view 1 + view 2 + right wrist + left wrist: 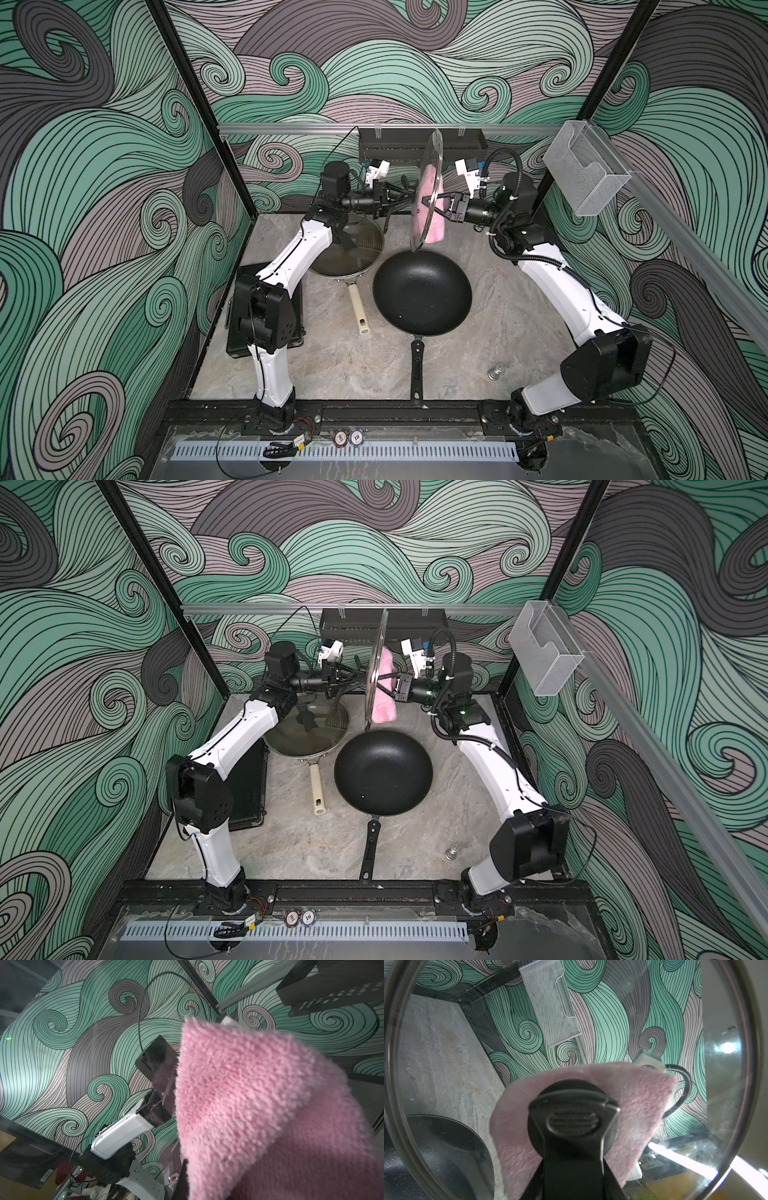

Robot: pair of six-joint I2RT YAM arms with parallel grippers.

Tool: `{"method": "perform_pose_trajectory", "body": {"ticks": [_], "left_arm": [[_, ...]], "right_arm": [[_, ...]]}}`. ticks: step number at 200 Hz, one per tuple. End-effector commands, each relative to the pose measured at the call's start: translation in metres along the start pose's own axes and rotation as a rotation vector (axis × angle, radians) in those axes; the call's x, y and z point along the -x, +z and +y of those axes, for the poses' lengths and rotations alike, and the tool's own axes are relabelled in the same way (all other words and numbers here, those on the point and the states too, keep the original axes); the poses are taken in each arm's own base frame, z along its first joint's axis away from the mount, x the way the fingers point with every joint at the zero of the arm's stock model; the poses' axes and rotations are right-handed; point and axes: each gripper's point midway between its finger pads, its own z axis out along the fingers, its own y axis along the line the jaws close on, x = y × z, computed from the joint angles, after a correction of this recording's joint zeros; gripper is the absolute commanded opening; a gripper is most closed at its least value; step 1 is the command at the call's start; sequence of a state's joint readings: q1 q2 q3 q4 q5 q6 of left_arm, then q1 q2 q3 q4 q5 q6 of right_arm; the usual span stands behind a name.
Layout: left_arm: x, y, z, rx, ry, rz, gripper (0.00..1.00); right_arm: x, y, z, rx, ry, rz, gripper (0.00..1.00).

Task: Wipe the pot lid with a cloth
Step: Wipe the pot lid.

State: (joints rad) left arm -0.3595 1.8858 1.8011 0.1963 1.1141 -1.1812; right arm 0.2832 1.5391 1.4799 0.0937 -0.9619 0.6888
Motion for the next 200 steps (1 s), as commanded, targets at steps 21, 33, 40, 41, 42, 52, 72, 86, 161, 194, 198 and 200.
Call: {"method": "perform_pose_trajectory", "body": {"ticks": [21,33,40,41,42,52,72,86,161,194,198,200], "left_arm": [[0.007,-0.012,-0.118,-0.217,0.217,-0.017,0.00],[-0.001,-0.011,-0.121,-0.225,0.208,-0.008,0.00],[-0.006,-0.010,-0.120,-0.222,0.204,-0.008,0.00],[-0.006,-0.010,-0.120,-0.221,0.205,-0.009,0.00],[-0.007,-0.010,-0.120,-0.220,0.203,-0.009,0.00],[-0.011,-0.011,-0.117,-0.209,0.195,-0.015,0.00],[-0.016,-0.014,-0.112,-0.199,0.196,-0.032,0.00],[-0.012,-0.014,-0.113,-0.199,0.211,-0.043,0.00],[0.027,-0.003,-0.083,-0.186,0.251,-0.049,0.00],[0.010,0.009,-0.066,-0.201,0.194,0.040,0.00],[0.007,0.010,-0.063,-0.198,0.189,0.043,0.00],[0.006,0.010,-0.063,-0.197,0.187,0.045,0.00]], "right_arm": [[-0.011,0.017,-0.032,-0.019,0.010,0.042,0.00],[-0.004,0.022,-0.041,-0.037,-0.004,0.036,0.00],[0.000,0.025,-0.048,-0.050,-0.010,0.031,0.00],[0.001,0.025,-0.048,-0.052,-0.012,0.030,0.00],[0.001,0.026,-0.050,-0.052,-0.010,0.032,0.00],[0.007,0.030,-0.055,-0.059,-0.019,0.022,0.00],[0.016,0.036,-0.059,-0.056,-0.023,0.012,0.00],[0.013,0.038,-0.054,-0.030,-0.002,0.022,0.00],[-0.018,-0.001,0.014,0.031,0.025,0.022,0.00],[-0.001,-0.006,0.035,0.056,-0.025,-0.003,0.00],[0.002,-0.005,0.036,0.059,-0.031,-0.007,0.00],[0.003,-0.005,0.037,0.061,-0.033,-0.009,0.00]]}}
